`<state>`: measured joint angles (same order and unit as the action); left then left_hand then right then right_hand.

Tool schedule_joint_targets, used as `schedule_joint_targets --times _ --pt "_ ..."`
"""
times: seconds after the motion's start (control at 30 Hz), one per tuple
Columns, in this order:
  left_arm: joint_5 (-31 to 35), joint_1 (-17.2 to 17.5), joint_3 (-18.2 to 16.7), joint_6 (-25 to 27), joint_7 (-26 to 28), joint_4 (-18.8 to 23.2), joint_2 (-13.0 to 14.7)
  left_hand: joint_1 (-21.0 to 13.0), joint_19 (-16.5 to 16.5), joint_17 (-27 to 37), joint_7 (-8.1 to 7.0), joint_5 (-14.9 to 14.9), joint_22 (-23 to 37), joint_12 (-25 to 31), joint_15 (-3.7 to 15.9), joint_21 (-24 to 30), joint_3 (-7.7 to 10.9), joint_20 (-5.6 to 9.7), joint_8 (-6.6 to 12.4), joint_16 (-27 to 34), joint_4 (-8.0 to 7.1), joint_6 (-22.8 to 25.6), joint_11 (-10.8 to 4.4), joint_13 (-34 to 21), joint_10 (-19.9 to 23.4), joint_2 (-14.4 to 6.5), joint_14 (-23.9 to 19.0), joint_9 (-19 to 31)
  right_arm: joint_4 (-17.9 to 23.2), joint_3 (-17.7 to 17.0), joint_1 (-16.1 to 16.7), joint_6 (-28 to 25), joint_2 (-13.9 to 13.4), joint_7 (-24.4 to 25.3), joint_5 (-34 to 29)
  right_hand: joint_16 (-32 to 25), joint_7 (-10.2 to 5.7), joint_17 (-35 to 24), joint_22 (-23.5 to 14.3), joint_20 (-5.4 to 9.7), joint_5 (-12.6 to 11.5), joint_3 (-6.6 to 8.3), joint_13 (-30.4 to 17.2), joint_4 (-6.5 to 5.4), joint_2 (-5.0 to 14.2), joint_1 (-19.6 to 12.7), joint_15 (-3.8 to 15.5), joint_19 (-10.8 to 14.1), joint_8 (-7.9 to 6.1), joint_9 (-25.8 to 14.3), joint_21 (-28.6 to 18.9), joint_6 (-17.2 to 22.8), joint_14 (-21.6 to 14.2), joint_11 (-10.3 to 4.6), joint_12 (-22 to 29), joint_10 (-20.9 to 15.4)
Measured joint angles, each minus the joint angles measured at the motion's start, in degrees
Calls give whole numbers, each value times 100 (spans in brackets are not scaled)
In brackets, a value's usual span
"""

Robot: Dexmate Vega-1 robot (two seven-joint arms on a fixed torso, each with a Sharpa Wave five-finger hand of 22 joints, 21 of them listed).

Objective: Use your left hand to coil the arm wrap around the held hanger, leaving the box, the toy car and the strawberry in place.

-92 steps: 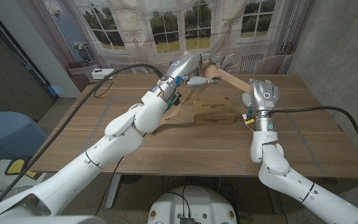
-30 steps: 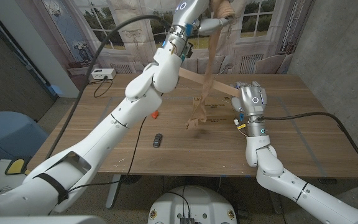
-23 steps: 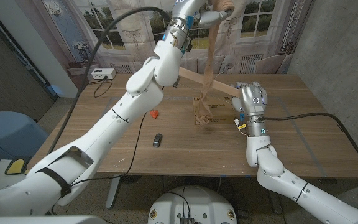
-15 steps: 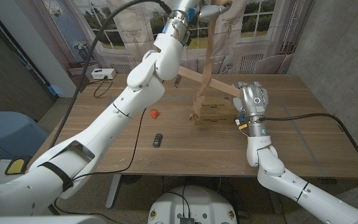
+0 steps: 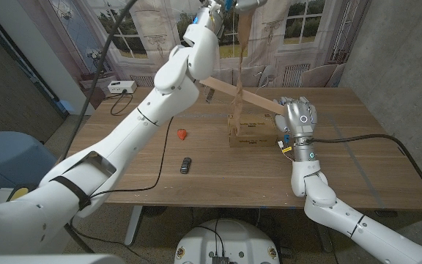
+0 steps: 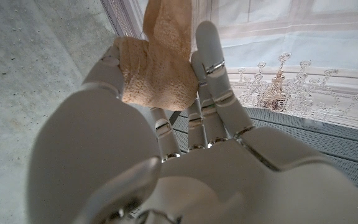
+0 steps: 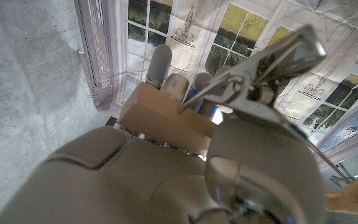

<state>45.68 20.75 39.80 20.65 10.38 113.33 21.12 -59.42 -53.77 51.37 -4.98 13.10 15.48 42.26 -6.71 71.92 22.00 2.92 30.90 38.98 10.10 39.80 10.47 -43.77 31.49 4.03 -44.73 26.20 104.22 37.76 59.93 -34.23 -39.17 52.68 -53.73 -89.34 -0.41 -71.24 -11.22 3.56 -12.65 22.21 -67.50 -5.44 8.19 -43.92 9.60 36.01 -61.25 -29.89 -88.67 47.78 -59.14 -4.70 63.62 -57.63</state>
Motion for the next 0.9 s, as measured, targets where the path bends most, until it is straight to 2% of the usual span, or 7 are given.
schedule_joint_targets --times 0.4,0.6,0.9 --pt "225 -671 448 430 -716 -426 -77 0 37 2 -53 0 -82 -89 0 79 -23 -37 -22 -66 -23 54 2 26 3 0 0 -21 -24 -20 12 30 0 66 64 1 0 1 0 0 0 0 2 0 0 1 0 0 -21 33 0 0 0 0 0 0" --pt "269 -915 614 579 -1349 -469 45 0 37 2 -65 0 -112 -126 0 124 -23 -37 -66 -71 -23 105 7 26 8 0 0 -25 -28 -45 29 30 -1 80 98 4 0 4 0 0 0 24 1 24 23 39 0 0 -21 42 0 1 0 0 0 0" --pt "275 -1105 673 857 -2096 -329 288 0 89 28 -86 0 -166 -133 0 160 -23 -89 -88 -88 -23 126 7 -7 9 0 0 -31 -39 -55 16 27 -12 77 128 11 -1 5 0 0 0 24 24 24 14 61 0 0 -43 43 0 1 0 0 0 0"
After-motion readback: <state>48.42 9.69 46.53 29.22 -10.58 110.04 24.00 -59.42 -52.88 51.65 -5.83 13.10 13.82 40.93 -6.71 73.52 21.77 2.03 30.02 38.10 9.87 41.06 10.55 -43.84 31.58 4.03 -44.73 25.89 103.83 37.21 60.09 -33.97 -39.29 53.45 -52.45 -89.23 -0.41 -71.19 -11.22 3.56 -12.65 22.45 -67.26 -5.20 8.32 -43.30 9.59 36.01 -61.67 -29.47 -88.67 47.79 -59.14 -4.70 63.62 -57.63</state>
